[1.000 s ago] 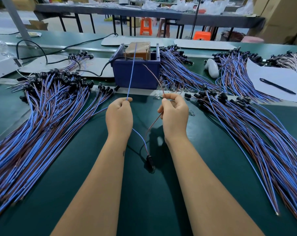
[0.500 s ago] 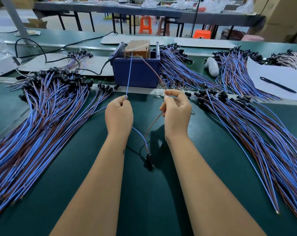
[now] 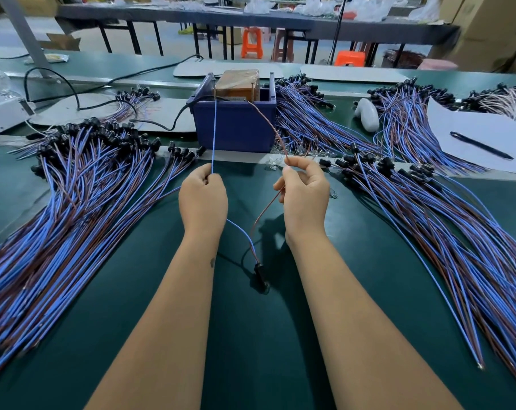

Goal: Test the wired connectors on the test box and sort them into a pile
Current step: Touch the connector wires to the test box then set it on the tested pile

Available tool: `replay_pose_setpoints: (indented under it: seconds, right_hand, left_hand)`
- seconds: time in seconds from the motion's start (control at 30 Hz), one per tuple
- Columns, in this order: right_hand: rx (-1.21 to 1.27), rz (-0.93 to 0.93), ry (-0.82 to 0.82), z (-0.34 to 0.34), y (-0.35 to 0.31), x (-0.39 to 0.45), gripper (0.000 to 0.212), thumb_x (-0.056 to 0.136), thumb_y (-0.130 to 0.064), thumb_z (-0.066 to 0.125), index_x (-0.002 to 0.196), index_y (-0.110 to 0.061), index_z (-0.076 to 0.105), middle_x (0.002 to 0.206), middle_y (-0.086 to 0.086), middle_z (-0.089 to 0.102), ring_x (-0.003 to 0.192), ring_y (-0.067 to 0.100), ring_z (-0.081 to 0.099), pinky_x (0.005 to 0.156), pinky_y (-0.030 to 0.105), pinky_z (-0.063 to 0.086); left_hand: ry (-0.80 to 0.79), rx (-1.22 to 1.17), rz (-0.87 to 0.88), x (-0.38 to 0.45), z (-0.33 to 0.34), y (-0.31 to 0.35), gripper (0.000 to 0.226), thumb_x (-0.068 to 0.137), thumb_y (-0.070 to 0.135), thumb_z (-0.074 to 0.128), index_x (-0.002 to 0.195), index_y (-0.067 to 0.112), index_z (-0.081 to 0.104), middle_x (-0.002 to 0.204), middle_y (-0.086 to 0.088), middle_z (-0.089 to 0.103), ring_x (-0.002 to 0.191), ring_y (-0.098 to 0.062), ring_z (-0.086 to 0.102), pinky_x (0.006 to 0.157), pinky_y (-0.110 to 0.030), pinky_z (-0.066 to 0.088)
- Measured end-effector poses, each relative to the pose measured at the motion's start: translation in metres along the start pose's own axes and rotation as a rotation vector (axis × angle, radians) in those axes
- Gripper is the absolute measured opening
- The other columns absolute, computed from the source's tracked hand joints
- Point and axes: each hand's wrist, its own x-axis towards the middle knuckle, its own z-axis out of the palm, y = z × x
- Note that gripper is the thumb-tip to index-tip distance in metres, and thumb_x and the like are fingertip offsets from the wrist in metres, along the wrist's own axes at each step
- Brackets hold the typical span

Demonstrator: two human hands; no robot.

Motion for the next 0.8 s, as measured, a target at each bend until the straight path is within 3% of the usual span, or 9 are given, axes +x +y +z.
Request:
replay_pose_setpoints:
  seconds: [0.1, 0.2, 0.47, 0.8]
  right_hand:
    - [-0.002, 0.007, 0.004, 0.0, -0.0002, 0.0001, 0.018, 0.093, -0.006, 0.053, 0.089, -0.022, 0.062, 0.057, -0.003, 0.057, 0.056, 0.01, 0.049, 0.066, 0.033, 0.042]
    - [-0.004, 0.01, 0.005, -0.0001, -0.0007, 0.0, 0.017, 0.093, -0.007, 0.054, 0.09, -0.021, 0.062, 0.057, -0.003, 0.057, 0.056, 0.011, 0.049, 0.065, 0.033, 0.042]
    - [-0.009, 0.007, 0.004, -0.0009, -0.0013, -0.0004, 0.017, 0.093, -0.007, 0.053, 0.09, -0.022, 0.062, 0.054, -0.007, 0.056, 0.054, 0.009, 0.047, 0.062, 0.03, 0.042]
    - [-0.011, 0.002, -0.006, -0.0015, -0.0011, -0.0007, 0.018, 0.093, -0.008, 0.053, 0.089, -0.023, 0.062, 0.053, -0.008, 0.057, 0.053, 0.007, 0.048, 0.061, 0.029, 0.043]
  left_hand:
    - [0.006, -0.012, -0.007, 0.0011, 0.0002, -0.001, 0.028, 0.092, 0.01, 0.039, 0.086, 0.026, 0.061, 0.066, 0.0, 0.043, 0.053, -0.013, 0.03, 0.052, -0.028, 0.03]
    - [0.014, -0.013, -0.022, 0.0028, 0.0004, -0.0026, 0.029, 0.093, 0.012, 0.039, 0.101, 0.028, 0.062, 0.061, 0.006, 0.046, 0.047, -0.009, 0.032, 0.046, -0.022, 0.032]
    - [0.015, 0.005, -0.024, 0.0059, 0.0015, -0.0039, 0.035, 0.093, 0.011, 0.04, 0.115, 0.024, 0.065, 0.059, 0.009, 0.05, 0.042, -0.005, 0.034, 0.048, -0.025, 0.033]
    - [0.026, -0.002, -0.024, 0.0072, 0.0016, -0.0046, 0.037, 0.094, 0.011, 0.04, 0.119, 0.019, 0.066, 0.064, 0.008, 0.053, 0.037, -0.002, 0.035, 0.043, -0.018, 0.033]
